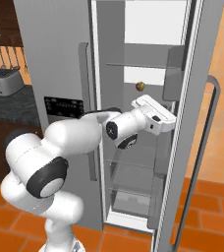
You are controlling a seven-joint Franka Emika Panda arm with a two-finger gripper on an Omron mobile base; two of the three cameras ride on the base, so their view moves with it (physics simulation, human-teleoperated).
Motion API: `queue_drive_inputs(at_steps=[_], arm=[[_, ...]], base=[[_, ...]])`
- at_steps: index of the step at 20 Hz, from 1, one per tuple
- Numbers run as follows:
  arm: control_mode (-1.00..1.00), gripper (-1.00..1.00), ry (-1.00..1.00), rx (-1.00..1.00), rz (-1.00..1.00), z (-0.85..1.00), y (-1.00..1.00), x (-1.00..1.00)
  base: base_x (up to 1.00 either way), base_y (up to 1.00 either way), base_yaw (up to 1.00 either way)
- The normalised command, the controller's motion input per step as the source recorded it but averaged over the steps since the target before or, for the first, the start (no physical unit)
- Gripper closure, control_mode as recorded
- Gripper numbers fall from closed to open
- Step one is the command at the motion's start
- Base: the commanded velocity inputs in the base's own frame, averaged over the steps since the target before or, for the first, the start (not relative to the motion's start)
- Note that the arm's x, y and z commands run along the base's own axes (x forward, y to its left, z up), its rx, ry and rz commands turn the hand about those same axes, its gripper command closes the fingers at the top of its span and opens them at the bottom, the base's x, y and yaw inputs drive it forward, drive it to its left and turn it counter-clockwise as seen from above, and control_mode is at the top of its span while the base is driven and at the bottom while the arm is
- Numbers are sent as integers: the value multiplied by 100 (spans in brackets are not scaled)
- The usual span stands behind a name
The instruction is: Take the strawberry from the fridge and place it on top of the pancake, located on the dining counter.
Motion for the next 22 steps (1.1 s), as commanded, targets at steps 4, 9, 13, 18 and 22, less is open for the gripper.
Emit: queue_drive_inputs(at_steps=[4,9,13,18,22], arm=[[-100,100,2,2,0,3,20,-56],[-100,100,9,0,11,67,67,-100],[-100,100,42,12,22,81,41,-82],[-100,-100,55,18,20,51,79,-78],[-100,-100,19,22,15,72,85,-70]], base=[[0,0,0],[0,0,0],[0,0,0],[0,0,0],[0,0,0]])
